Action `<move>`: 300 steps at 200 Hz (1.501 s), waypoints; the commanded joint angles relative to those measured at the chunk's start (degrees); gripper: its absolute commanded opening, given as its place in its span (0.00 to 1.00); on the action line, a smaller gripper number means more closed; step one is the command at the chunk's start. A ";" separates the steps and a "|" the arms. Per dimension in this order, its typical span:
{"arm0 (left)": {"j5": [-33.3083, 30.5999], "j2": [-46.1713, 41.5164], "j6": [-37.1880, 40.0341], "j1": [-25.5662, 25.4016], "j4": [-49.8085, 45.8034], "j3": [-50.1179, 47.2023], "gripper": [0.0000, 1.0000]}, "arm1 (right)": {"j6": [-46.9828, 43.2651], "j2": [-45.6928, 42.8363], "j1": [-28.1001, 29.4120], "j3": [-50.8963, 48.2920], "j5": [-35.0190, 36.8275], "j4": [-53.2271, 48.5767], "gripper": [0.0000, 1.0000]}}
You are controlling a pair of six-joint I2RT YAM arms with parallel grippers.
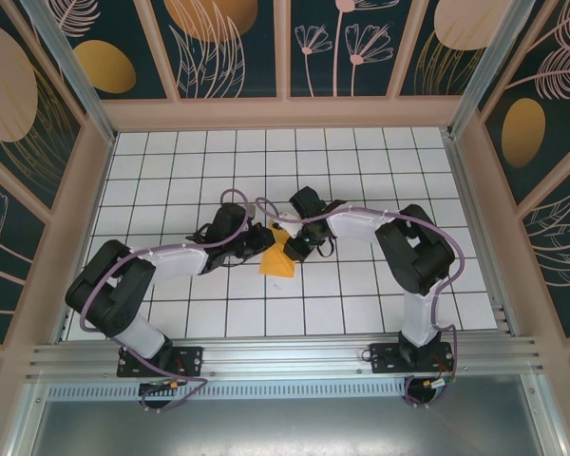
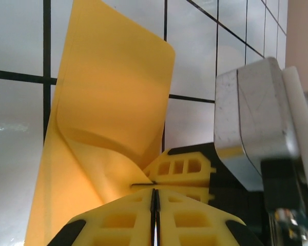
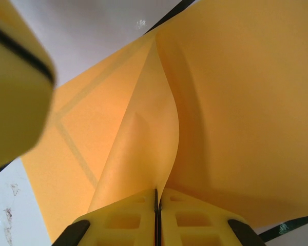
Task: Fold a paper plane with a square sheet of paper (pick it up from the middle)
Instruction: Fold the triangle a second time at the center of the table.
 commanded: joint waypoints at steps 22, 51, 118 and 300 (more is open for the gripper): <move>0.26 3.61 -4.43 0.00 5.05 0.04 0.10 | -0.03 1.45 0.28 -0.93 0.10 0.91 0.11; 0.44 5.35 -4.85 0.01 6.06 0.23 0.10 | 0.12 1.51 0.29 -0.87 -0.08 1.02 0.11; 0.56 10.44 -4.90 0.04 7.38 0.40 0.10 | 0.02 1.67 0.22 -0.60 -0.25 0.86 0.11; -0.64 11.86 -2.24 -0.02 5.84 -1.34 0.06 | 13.94 -13.77 -0.88 -5.41 -4.85 2.44 0.25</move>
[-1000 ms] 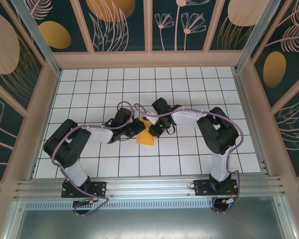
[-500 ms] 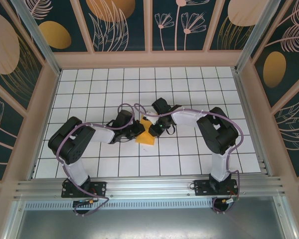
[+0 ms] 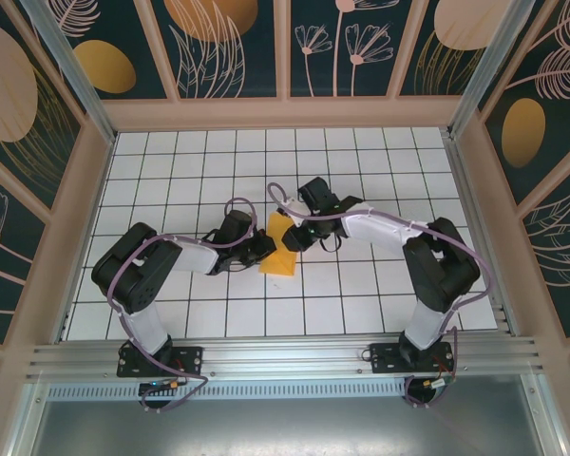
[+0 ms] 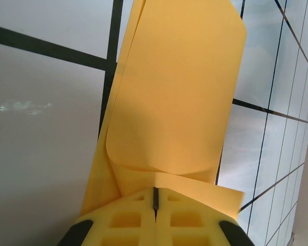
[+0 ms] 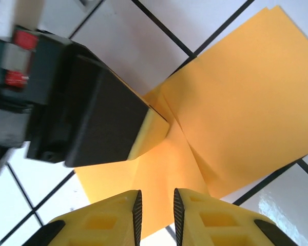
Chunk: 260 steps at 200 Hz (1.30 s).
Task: Fold a paper plane with a square sheet of paper (pick it up from the middle)
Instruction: Fold the triangle a second time at the center of the table.
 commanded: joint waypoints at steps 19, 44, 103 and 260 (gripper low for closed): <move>-0.59 1.63 1.42 0.01 -1.17 -0.47 0.06 | 9.29 -3.41 0.09 -5.04 -9.88 3.73 0.16; -0.30 1.63 1.49 0.07 -1.00 -0.47 0.06 | 13.30 -0.54 1.76 -5.37 -15.82 4.29 0.03; 0.07 1.80 1.68 -0.01 -0.77 -0.33 0.06 | 18.20 3.72 3.03 -5.39 -16.48 6.68 0.02; 0.28 2.07 3.05 0.01 -1.88 -0.10 0.05 | 16.99 8.04 1.97 -5.19 -11.99 2.66 0.03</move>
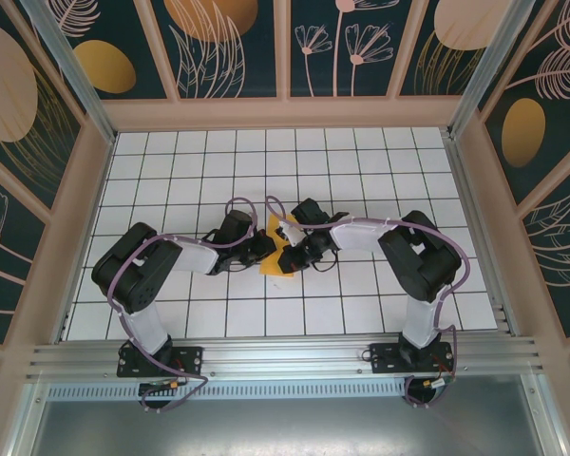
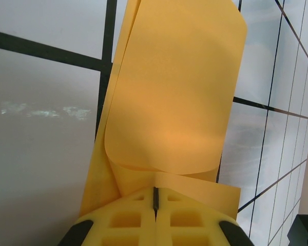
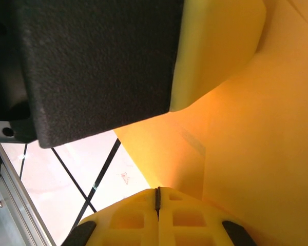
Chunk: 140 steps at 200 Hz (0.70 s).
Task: Fold a paper plane with a square sheet of paper (pick it up from the middle)
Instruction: Fold the triangle a second time at the center of the table.
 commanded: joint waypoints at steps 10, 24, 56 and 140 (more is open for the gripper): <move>0.10 2.05 1.78 -0.02 -1.98 0.02 0.05 | -0.04 0.67 -0.65 0.05 0.62 -1.94 0.03; 0.17 2.26 1.83 0.01 -1.92 -0.03 0.05 | -0.01 0.83 -0.76 -0.22 0.29 -1.60 0.03; 0.27 2.57 1.99 -0.01 -1.75 -0.03 0.05 | 0.48 1.77 -1.16 -1.80 -0.88 -0.14 0.03; 0.62 2.35 2.11 0.01 -1.77 -0.22 0.04 | 1.38 5.53 -2.30 -5.16 -4.63 3.94 0.03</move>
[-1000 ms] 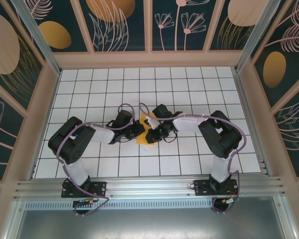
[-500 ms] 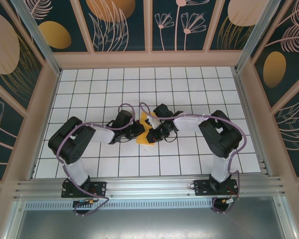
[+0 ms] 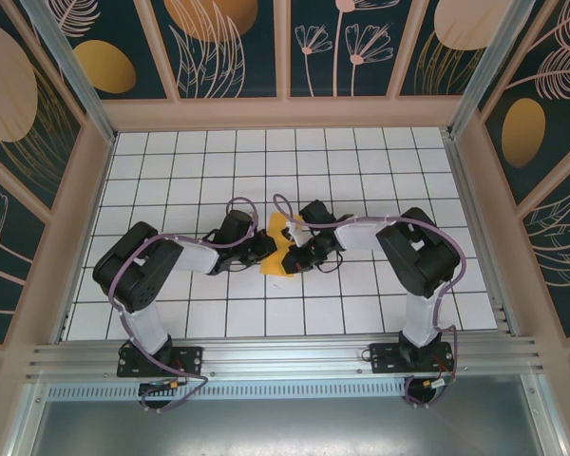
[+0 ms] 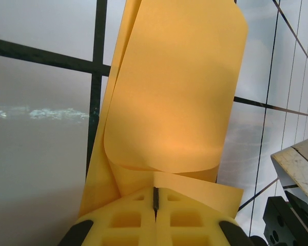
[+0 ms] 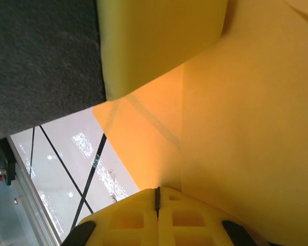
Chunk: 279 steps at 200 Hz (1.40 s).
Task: Fold a paper plane with a square sheet of paper (pick it up from the middle)
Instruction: Fold the triangle a second time at the center of the table.
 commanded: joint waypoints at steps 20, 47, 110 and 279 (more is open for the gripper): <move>0.05 1.79 1.37 -0.03 -2.63 -0.36 0.04 | 0.59 1.53 0.45 -1.18 0.09 -1.38 0.03; 0.05 1.62 1.42 -0.04 -2.69 -0.45 0.04 | 1.10 -3.57 0.55 -0.69 -2.00 -1.63 0.03; 0.13 1.50 1.50 -0.01 -2.82 -0.25 0.04 | 2.54 -2.49 -0.20 -4.36 -3.04 1.30 0.04; -0.13 0.45 2.18 -0.05 -3.48 0.09 0.04 | 13.46 -13.29 10.04 -7.43 24.03 9.42 0.02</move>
